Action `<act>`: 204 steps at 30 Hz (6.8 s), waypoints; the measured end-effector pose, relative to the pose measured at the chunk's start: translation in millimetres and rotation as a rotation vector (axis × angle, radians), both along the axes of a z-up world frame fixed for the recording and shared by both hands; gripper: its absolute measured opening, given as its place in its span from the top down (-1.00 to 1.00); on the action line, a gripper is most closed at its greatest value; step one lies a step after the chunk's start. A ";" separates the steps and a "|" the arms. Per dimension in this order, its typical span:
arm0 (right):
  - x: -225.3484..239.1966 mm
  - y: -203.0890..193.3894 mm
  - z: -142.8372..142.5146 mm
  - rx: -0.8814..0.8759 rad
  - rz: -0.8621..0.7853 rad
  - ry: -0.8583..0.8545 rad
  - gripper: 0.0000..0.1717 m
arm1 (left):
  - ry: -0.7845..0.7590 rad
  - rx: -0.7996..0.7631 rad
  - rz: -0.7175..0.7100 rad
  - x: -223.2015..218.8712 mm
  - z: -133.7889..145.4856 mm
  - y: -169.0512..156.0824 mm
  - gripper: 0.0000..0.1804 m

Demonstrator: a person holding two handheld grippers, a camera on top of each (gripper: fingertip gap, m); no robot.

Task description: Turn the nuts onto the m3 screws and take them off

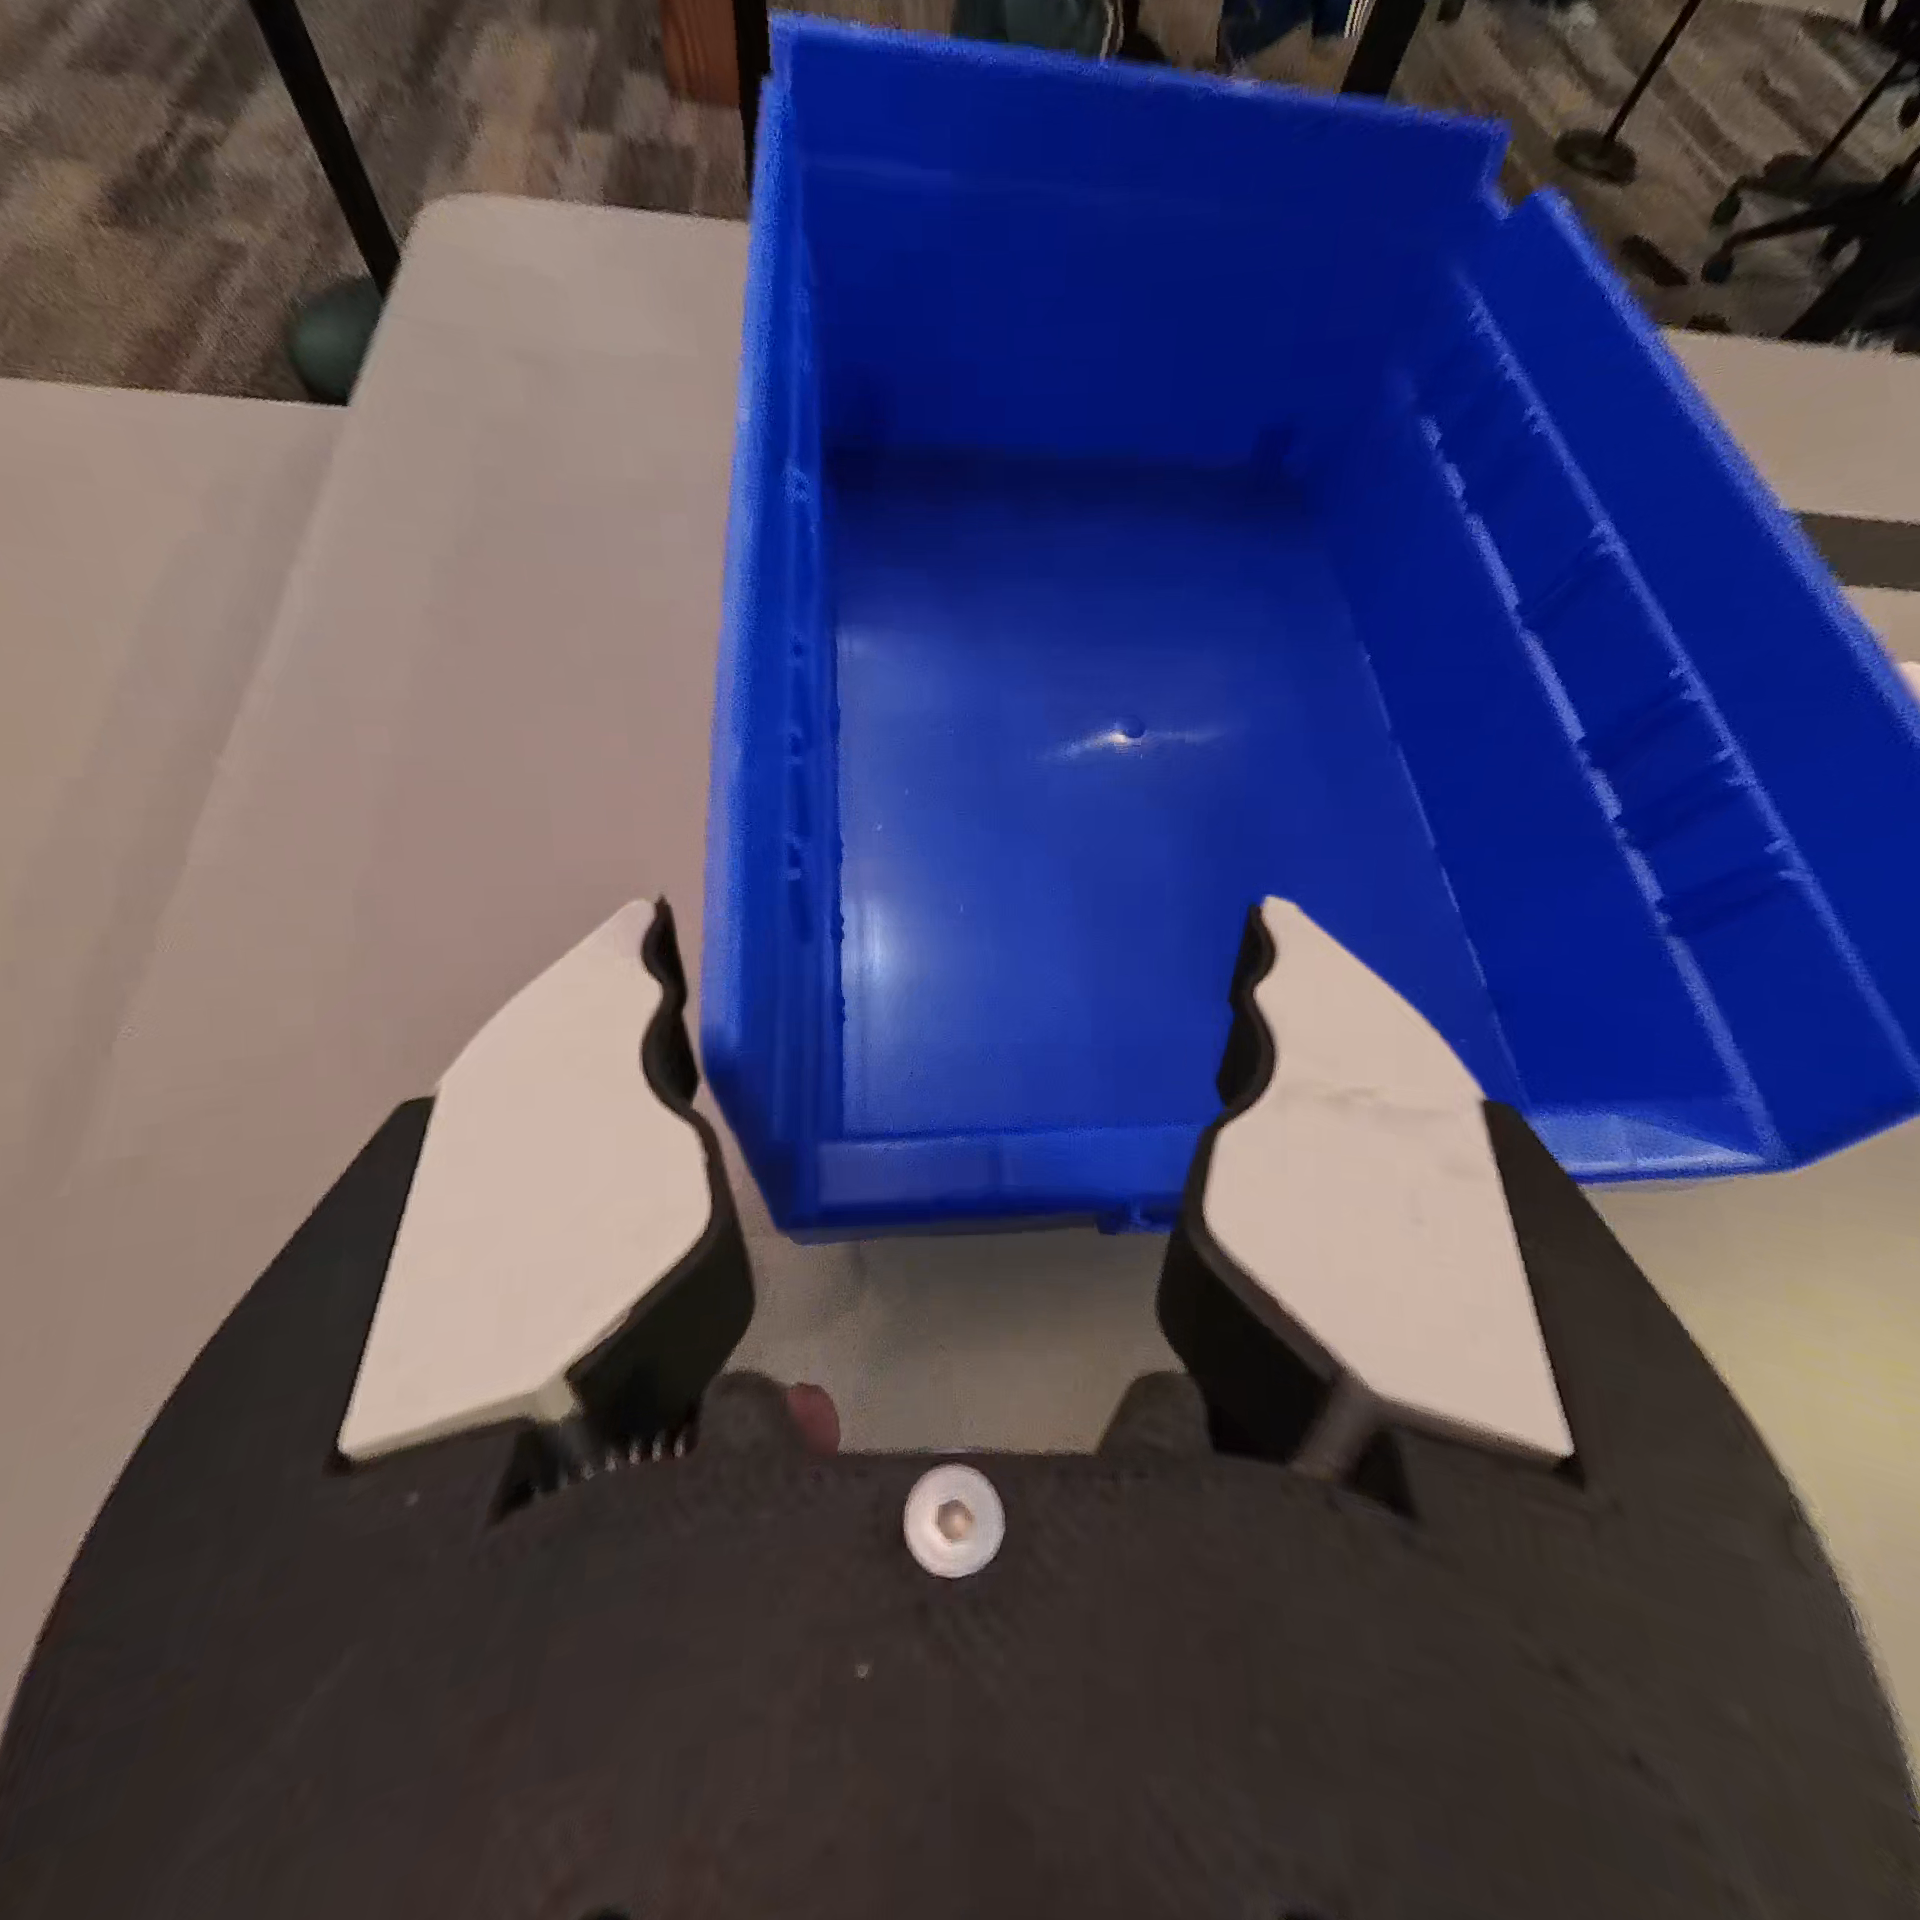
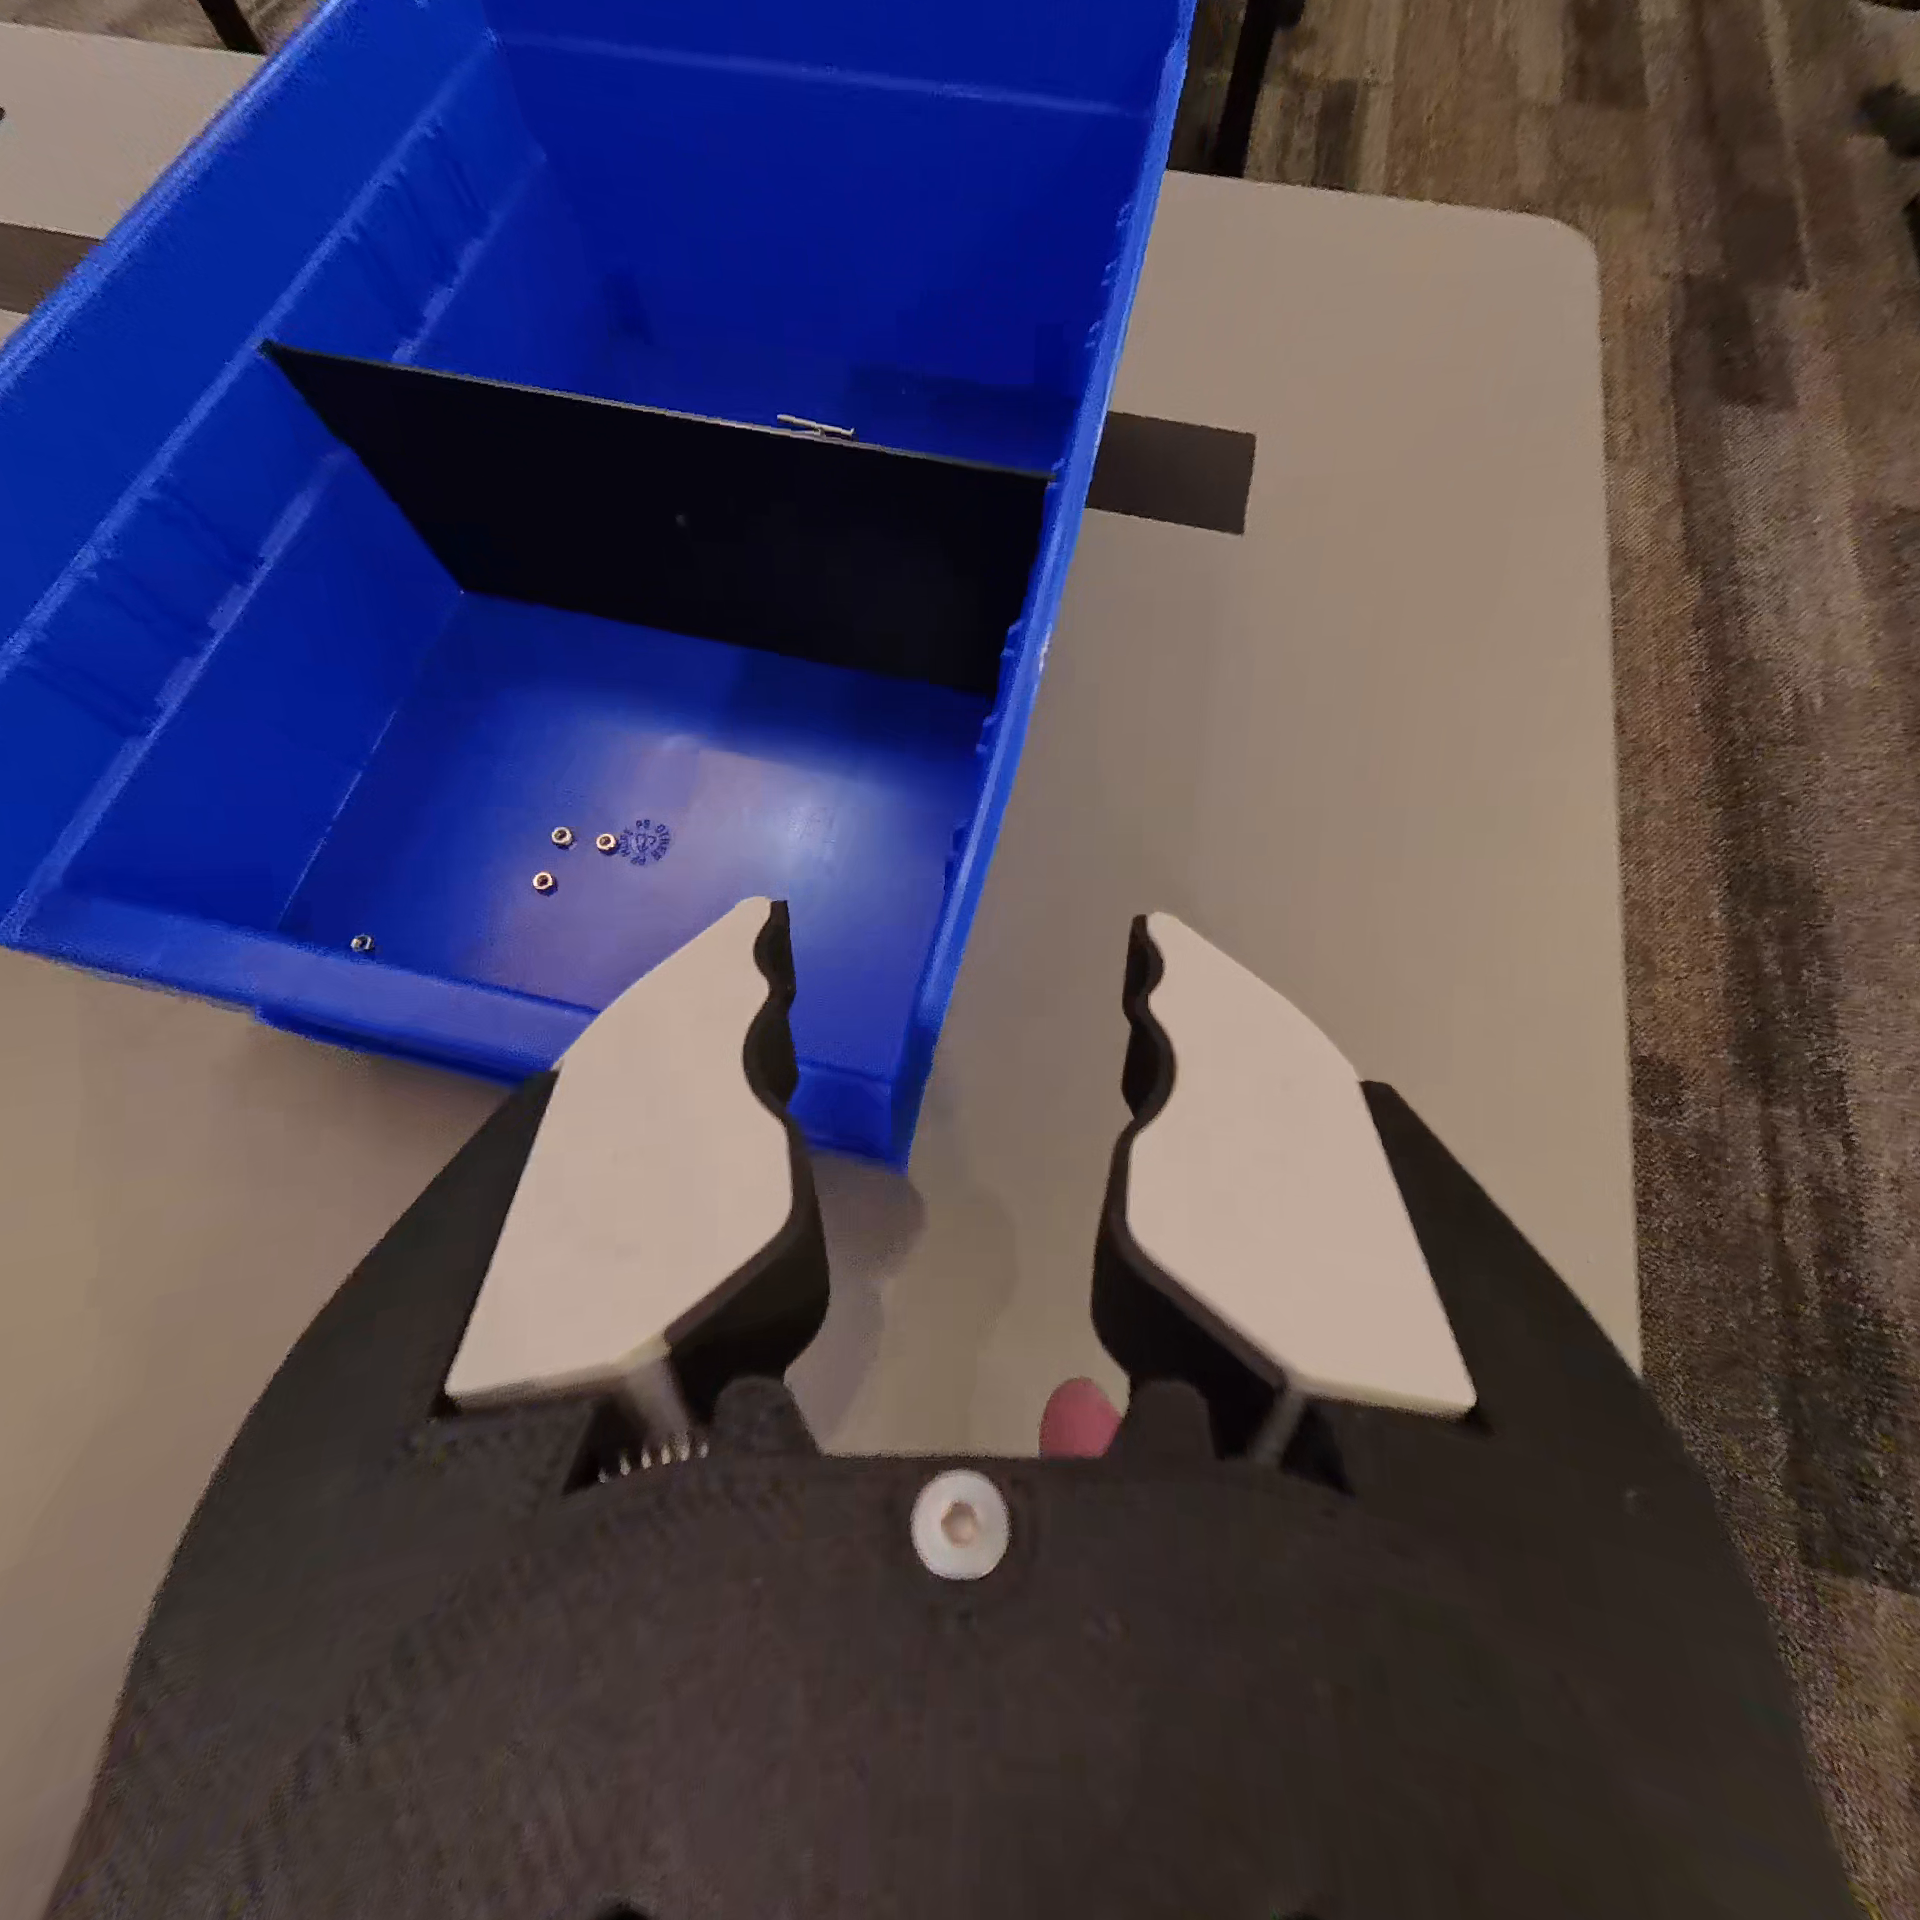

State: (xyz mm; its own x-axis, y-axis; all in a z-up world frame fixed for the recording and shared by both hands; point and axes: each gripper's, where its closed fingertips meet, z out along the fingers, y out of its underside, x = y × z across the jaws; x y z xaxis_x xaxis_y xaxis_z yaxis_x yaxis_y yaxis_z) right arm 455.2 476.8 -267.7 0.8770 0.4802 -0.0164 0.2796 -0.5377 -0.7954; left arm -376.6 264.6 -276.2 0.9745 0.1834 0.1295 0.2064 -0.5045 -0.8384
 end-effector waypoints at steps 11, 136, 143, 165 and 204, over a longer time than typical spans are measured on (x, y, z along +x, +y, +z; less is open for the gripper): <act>-16.1 13.5 -17.2 -0.058 0.033 -0.010 0.71 | 0.021 -0.024 0.067 -29.2 -8.8 5.6 0.34; -502.9 -323.0 -39.0 0.146 1.668 -0.436 0.72 | 0.101 0.487 0.272 -41.7 171.6 -336.8 0.95; -564.6 -303.1 -39.6 0.108 1.582 -0.441 0.73 | 0.085 0.399 0.268 -46.4 138.5 -332.9 0.96; -725.7 -241.7 -41.2 0.010 1.173 -0.427 0.72 | 0.068 0.513 0.277 -50.2 160.8 -370.6 0.96; -384.9 -413.7 83.6 0.137 1.187 0.502 0.60 | -0.148 0.454 -0.516 220.7 153.2 -227.1 0.95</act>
